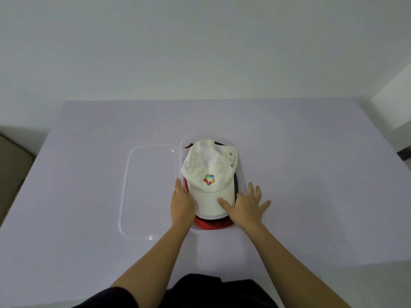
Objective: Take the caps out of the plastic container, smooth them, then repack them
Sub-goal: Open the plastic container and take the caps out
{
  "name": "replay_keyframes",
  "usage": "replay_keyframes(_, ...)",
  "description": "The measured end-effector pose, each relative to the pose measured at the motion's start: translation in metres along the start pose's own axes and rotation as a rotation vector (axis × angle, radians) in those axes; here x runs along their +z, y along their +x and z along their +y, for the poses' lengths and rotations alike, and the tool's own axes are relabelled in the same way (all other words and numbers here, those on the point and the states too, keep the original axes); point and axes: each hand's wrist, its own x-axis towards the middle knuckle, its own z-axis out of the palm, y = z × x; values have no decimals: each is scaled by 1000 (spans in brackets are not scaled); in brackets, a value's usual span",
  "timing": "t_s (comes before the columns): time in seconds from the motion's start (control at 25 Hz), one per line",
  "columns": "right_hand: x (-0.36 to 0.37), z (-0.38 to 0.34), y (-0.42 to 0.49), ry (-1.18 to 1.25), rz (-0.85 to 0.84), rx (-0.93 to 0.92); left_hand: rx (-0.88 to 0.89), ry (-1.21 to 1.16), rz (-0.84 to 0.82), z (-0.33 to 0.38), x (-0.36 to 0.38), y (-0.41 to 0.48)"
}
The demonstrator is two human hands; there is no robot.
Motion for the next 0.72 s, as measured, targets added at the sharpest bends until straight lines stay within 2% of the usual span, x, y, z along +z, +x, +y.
replay_keyframes(0.12,-5,-8,-3,69,-24,38,13,-12,11,-1,-2,-1)
replay_keyframes(0.2,-9,-10,-6,145,80,13,37,-87,22,-1,-3,-3)
replay_keyframes(0.28,-12,-13,-10,308,204,-102,69,-134,35,2,-4,-6)
replay_keyframes(0.32,-14,-14,-11,446,187,-174,73,-144,41,4,-4,-7)
replay_keyframes(0.44,-21,-22,-17,736,-33,-282,66,-153,49,7,-6,-9)
replay_keyframes(0.52,-19,-25,-13,926,-108,-210,56,-140,53,7,-6,-8)
replay_keyframes(0.6,-20,-27,-7,1235,-174,-89,29,-107,54,4,-5,-6)
replay_keyframes(0.72,-45,-18,22,1726,-184,-89,-5,-65,61,1,-3,-4)
